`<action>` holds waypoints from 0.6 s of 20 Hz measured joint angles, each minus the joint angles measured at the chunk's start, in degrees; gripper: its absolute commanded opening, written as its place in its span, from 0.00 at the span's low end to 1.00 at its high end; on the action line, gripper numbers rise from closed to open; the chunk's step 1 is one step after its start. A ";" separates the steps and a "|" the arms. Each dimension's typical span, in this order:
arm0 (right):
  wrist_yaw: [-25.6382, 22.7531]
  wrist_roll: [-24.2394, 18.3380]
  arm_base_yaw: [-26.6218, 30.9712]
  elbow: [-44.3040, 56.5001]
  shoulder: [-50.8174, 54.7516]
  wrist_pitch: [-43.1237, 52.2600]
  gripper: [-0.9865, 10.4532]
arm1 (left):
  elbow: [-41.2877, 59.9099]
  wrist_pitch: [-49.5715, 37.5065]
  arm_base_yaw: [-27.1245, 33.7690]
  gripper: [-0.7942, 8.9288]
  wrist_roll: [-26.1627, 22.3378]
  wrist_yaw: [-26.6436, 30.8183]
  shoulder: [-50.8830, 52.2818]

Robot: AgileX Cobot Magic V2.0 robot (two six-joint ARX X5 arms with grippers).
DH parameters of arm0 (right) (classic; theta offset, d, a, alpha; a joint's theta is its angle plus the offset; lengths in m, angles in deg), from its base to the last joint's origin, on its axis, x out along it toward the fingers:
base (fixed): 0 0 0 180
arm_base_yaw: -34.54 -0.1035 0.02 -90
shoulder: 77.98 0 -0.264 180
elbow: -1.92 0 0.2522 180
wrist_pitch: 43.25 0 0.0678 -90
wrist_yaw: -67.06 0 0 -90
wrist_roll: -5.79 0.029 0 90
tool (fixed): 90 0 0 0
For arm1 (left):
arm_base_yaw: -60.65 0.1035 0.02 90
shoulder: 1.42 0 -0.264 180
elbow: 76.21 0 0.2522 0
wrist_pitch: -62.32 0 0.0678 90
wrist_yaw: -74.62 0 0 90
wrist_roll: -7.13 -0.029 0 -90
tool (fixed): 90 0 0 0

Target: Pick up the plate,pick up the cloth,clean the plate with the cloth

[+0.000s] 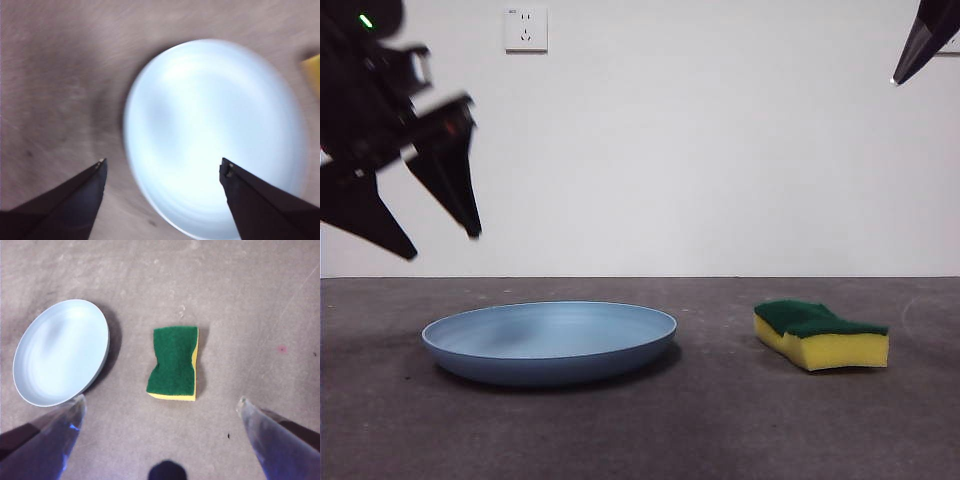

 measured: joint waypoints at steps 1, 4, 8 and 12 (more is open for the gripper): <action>0.00 0.00 0.00 -0.02 0.00 -0.11 0.56 | -1.18 0.00 -0.13 0.47 -0.52 1.11 -2.43; 0.00 0.00 0.00 0.00 0.00 -0.31 0.56 | -3.17 -0.57 -0.26 0.47 -1.27 1.49 -8.31; 0.00 0.00 0.00 -0.02 0.00 -0.31 0.56 | -3.15 -1.66 -0.26 0.47 -1.42 2.19 -13.77; 0.00 0.00 0.00 -0.02 0.00 -0.33 0.56 | -3.56 -2.99 -0.37 0.46 -1.77 2.64 -15.98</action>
